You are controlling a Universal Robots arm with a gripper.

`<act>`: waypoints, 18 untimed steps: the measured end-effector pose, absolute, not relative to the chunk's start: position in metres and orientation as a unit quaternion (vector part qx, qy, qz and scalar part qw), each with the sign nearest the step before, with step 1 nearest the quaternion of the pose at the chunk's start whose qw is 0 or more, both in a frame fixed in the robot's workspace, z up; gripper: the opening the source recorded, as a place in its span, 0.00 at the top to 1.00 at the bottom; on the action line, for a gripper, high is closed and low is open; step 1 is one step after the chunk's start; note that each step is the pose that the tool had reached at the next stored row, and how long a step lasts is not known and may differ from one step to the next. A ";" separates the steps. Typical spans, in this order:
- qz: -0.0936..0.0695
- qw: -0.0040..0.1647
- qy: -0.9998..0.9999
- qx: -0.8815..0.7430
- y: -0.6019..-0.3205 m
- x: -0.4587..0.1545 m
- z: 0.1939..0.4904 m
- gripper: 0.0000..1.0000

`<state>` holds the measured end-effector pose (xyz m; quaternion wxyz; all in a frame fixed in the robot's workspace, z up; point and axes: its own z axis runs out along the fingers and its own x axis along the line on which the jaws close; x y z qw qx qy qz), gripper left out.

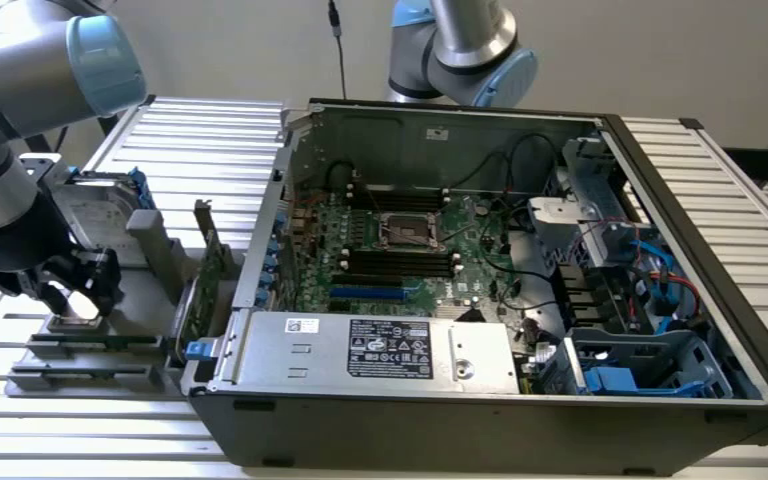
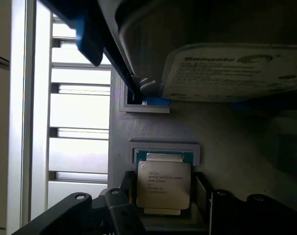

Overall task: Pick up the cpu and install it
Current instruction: 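Pick up the cpu and move it towards the insertion slot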

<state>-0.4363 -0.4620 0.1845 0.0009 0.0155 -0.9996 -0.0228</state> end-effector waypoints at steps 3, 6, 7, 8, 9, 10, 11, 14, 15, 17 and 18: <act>-0.023 0.001 -1.000 0.016 -0.462 -0.436 0.184 0.40; -0.023 0.002 -1.000 0.016 -0.461 -0.436 0.184 0.40; -0.023 0.002 -1.000 0.016 -0.461 -0.436 0.185 0.40; -0.022 0.003 -1.000 0.016 -0.461 -0.436 0.185 0.40; -0.022 0.003 -1.000 0.016 -0.461 -0.436 0.184 0.40; -0.021 0.003 -1.000 0.016 -0.461 -0.436 0.184 0.40; -0.021 0.004 -1.000 0.016 -0.461 -0.436 0.185 0.40; -0.018 0.005 -1.000 0.016 -0.460 -0.436 0.185 0.40; -0.018 0.005 -1.000 0.016 -0.460 -0.436 0.185 0.40; -0.017 0.005 -1.000 0.016 -0.460 -0.436 0.184 0.40; -0.017 0.005 -1.000 0.016 -0.460 -0.436 0.185 0.40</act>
